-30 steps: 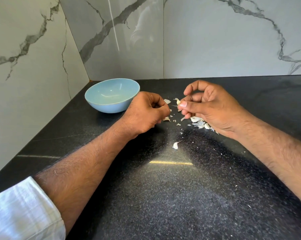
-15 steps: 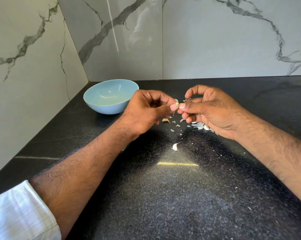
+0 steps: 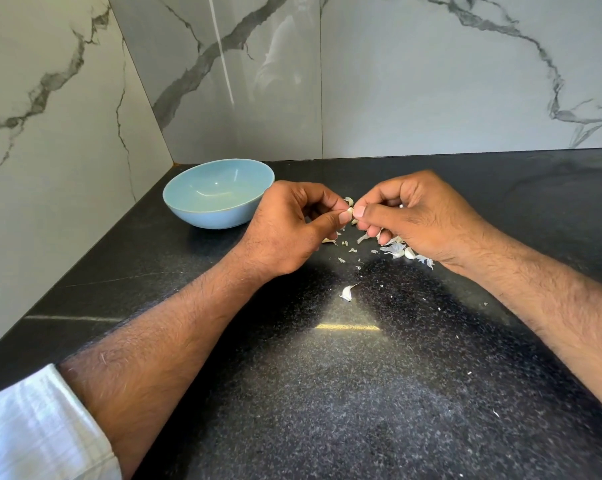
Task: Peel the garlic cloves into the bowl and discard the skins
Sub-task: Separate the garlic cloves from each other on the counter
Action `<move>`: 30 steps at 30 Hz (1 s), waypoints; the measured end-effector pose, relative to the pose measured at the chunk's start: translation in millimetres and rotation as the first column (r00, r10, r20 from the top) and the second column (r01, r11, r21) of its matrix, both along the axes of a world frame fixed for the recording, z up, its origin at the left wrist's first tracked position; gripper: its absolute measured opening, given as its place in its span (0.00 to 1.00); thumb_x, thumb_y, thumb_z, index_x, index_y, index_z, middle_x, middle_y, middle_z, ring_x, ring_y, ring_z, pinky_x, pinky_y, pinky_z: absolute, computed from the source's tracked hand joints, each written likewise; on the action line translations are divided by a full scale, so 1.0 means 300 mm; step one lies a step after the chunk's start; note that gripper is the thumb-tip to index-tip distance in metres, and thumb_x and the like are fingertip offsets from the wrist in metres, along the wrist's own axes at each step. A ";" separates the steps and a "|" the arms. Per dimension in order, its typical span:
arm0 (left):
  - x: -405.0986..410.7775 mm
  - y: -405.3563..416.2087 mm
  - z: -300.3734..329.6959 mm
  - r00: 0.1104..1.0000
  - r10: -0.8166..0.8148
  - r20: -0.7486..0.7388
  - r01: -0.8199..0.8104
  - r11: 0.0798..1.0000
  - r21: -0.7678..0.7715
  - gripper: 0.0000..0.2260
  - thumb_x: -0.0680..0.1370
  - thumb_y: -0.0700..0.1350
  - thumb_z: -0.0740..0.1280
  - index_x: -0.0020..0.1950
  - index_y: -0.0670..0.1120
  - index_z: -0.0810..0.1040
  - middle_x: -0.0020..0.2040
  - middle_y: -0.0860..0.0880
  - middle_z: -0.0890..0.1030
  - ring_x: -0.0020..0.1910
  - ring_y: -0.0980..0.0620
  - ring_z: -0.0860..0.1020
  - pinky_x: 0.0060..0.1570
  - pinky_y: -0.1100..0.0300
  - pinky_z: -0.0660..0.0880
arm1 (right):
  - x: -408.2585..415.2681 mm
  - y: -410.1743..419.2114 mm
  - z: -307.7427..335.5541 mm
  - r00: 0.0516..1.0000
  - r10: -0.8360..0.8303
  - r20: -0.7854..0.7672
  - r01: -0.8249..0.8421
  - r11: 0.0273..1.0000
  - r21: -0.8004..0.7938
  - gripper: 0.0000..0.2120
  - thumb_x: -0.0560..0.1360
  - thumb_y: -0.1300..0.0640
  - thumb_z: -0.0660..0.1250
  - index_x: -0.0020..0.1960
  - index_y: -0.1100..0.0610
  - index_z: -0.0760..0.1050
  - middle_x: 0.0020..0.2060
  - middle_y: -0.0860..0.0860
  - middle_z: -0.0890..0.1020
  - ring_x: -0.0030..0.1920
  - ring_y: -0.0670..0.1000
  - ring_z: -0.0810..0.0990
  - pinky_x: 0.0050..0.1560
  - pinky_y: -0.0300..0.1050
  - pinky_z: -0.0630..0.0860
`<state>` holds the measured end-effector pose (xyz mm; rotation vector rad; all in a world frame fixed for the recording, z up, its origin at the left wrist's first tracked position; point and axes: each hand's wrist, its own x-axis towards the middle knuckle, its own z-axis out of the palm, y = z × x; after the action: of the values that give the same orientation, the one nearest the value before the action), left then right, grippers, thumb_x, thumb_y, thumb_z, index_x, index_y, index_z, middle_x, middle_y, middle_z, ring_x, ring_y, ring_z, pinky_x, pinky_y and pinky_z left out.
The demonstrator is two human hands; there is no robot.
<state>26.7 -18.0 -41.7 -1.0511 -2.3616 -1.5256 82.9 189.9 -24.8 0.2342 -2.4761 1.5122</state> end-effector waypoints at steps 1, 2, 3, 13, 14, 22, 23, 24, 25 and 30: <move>-0.001 0.000 -0.001 1.000 0.003 -0.016 -0.003 1.000 -0.012 0.01 0.80 0.41 0.76 0.49 0.44 0.87 0.37 0.48 0.87 0.34 0.50 0.85 0.33 0.57 0.81 | -0.002 0.001 -0.001 1.000 -0.009 -0.004 0.009 1.000 0.013 0.04 0.79 0.61 0.73 0.48 0.56 0.87 0.37 0.53 0.88 0.36 0.48 0.85 0.41 0.47 0.83; 0.000 0.001 -0.002 1.000 0.004 -0.027 -0.004 1.000 -0.020 0.01 0.80 0.41 0.76 0.49 0.44 0.87 0.37 0.48 0.87 0.34 0.51 0.85 0.34 0.57 0.81 | -0.005 0.002 -0.002 1.000 -0.017 -0.006 0.017 1.000 0.024 0.04 0.79 0.61 0.73 0.48 0.56 0.87 0.37 0.53 0.88 0.36 0.48 0.85 0.42 0.49 0.83; 0.000 0.001 -0.002 0.999 0.006 -0.031 -0.006 1.000 -0.024 0.01 0.81 0.41 0.76 0.50 0.45 0.87 0.36 0.49 0.86 0.33 0.51 0.84 0.34 0.58 0.81 | -0.008 0.001 -0.005 1.000 -0.024 -0.008 0.024 0.999 0.032 0.04 0.79 0.61 0.73 0.48 0.55 0.86 0.37 0.52 0.87 0.36 0.48 0.85 0.42 0.49 0.83; -0.004 0.016 -0.019 1.000 -0.012 -0.027 0.012 1.000 -0.018 0.02 0.81 0.40 0.74 0.50 0.44 0.86 0.36 0.51 0.85 0.34 0.54 0.83 0.34 0.58 0.80 | -0.013 -0.005 -0.017 0.997 -0.060 -0.054 0.065 0.993 0.098 0.05 0.75 0.56 0.72 0.43 0.49 0.85 0.34 0.53 0.86 0.36 0.64 0.83 0.40 0.66 0.83; -0.005 0.016 -0.022 1.000 -0.025 0.012 0.025 1.000 -0.005 0.02 0.82 0.39 0.74 0.50 0.44 0.85 0.37 0.51 0.85 0.35 0.54 0.84 0.34 0.57 0.80 | -0.012 -0.006 -0.018 0.997 -0.052 -0.049 0.057 0.994 0.092 0.04 0.75 0.54 0.72 0.43 0.48 0.85 0.34 0.55 0.85 0.35 0.64 0.81 0.40 0.68 0.81; 0.006 0.020 -0.014 0.949 -0.142 0.281 0.081 0.973 0.218 0.01 0.82 0.36 0.73 0.52 0.40 0.82 0.42 0.44 0.86 0.39 0.47 0.85 0.33 0.58 0.79 | -0.015 -0.014 -0.013 0.997 -0.007 0.081 0.022 0.984 -0.177 0.06 0.78 0.62 0.70 0.44 0.62 0.84 0.33 0.52 0.83 0.35 0.50 0.78 0.38 0.48 0.76; 0.008 0.021 -0.011 0.944 -0.150 0.293 0.077 0.966 0.246 0.03 0.81 0.35 0.73 0.53 0.40 0.81 0.43 0.42 0.87 0.39 0.46 0.85 0.32 0.58 0.79 | -0.016 -0.014 -0.014 0.996 -0.001 0.092 0.020 0.978 -0.207 0.06 0.79 0.63 0.70 0.45 0.63 0.84 0.33 0.53 0.83 0.35 0.50 0.77 0.38 0.47 0.75; 0.009 0.021 -0.009 0.943 -0.156 0.295 0.078 0.962 0.261 0.03 0.81 0.35 0.73 0.53 0.40 0.81 0.43 0.41 0.87 0.40 0.45 0.86 0.33 0.58 0.80 | -0.017 -0.015 -0.014 0.995 0.003 0.100 0.020 0.972 -0.232 0.07 0.79 0.64 0.69 0.45 0.64 0.84 0.33 0.53 0.82 0.35 0.50 0.77 0.37 0.46 0.75; 0.010 0.021 -0.008 0.943 -0.160 0.292 0.082 0.961 0.263 0.03 0.81 0.35 0.73 0.53 0.40 0.82 0.44 0.40 0.87 0.40 0.45 0.86 0.34 0.57 0.80 | -0.018 -0.015 -0.015 0.994 0.007 0.106 0.020 0.967 -0.253 0.07 0.79 0.64 0.69 0.45 0.65 0.84 0.33 0.53 0.82 0.35 0.50 0.77 0.36 0.45 0.74; 0.012 0.021 -0.011 0.947 -0.166 0.275 0.099 0.965 0.243 0.04 0.80 0.36 0.75 0.53 0.38 0.84 0.46 0.39 0.88 0.44 0.42 0.87 0.40 0.54 0.82 | -0.020 -0.016 -0.016 0.992 0.032 0.118 0.006 0.953 -0.303 0.06 0.79 0.66 0.68 0.46 0.66 0.83 0.34 0.55 0.81 0.35 0.50 0.76 0.36 0.45 0.74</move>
<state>30.1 -11.7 -44.9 -1.0086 -2.2542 -2.0753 77.0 185.0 -29.5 0.1062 -2.2880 1.9373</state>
